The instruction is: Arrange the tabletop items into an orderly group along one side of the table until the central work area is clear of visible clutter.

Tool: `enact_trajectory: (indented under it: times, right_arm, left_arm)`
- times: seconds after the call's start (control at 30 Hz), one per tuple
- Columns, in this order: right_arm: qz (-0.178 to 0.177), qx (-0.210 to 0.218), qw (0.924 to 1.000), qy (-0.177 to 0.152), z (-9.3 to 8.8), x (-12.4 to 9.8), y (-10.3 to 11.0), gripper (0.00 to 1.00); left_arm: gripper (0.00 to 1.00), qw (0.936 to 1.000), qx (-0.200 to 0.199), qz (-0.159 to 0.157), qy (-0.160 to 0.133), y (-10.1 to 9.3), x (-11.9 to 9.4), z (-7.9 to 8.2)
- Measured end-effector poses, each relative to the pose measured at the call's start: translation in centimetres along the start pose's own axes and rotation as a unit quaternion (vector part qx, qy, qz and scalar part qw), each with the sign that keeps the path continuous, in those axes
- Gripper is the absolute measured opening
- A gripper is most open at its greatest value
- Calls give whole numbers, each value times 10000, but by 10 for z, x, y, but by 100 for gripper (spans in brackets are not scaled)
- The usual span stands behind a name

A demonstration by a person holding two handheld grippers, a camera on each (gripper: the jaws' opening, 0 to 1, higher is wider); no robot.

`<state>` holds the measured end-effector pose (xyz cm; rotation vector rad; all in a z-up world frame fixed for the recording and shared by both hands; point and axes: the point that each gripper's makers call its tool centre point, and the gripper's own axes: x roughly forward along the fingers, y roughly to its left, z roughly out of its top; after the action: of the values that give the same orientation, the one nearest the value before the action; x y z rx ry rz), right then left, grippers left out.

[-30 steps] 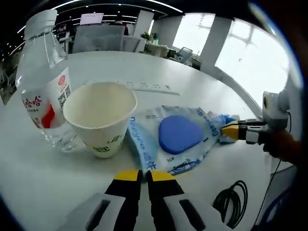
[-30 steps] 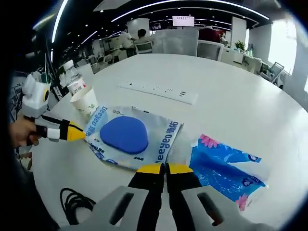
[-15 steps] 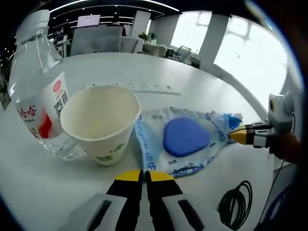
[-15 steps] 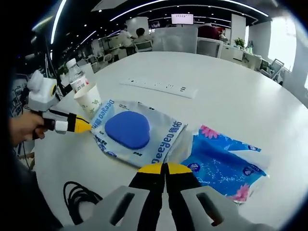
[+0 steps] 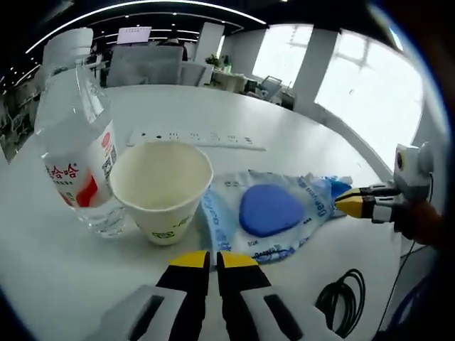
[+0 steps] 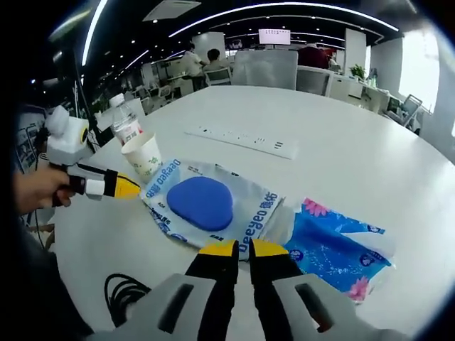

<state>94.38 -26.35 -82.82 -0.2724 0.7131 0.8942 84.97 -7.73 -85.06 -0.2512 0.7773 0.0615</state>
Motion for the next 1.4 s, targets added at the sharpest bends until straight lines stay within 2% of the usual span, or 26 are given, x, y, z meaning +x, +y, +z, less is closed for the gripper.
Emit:
enact_trajectory:
  times: [0.2,0.33,0.47,0.6,0.67,0.93,1.17,1.4]
  right_arm:
    - [55,21,9998,-214,4,-15,8,9]
    - [123,41,9996,-267,-1,-27,17,14]
    - [322,115,9992,-228,-17,-35,30,15]
    - [463,142,9987,-148,-31,-45,40,22]
    - [507,138,9986,-92,-38,-51,47,25]
    - [587,9,9982,130,-67,-65,63,30]
    - [614,-15,9977,298,-87,-67,77,30]
    - [449,-228,9977,450,-104,-59,81,25]
  left_arm:
    - [9,9999,77,-11,-125,-3,-13,4]
    - [12,9996,199,-131,-115,-15,-21,-1]
    - [17,9985,407,-353,13,-38,-28,-17]
    - [23,9966,526,-608,199,-58,-32,-31]
    - [25,9940,748,-722,331,-73,-36,-42]
    - [35,9874,904,-1135,635,-111,-44,-68]
    - [35,9823,1031,-1311,856,-131,-44,-86]
    - [27,9805,1057,-1277,1054,-137,-40,-99]
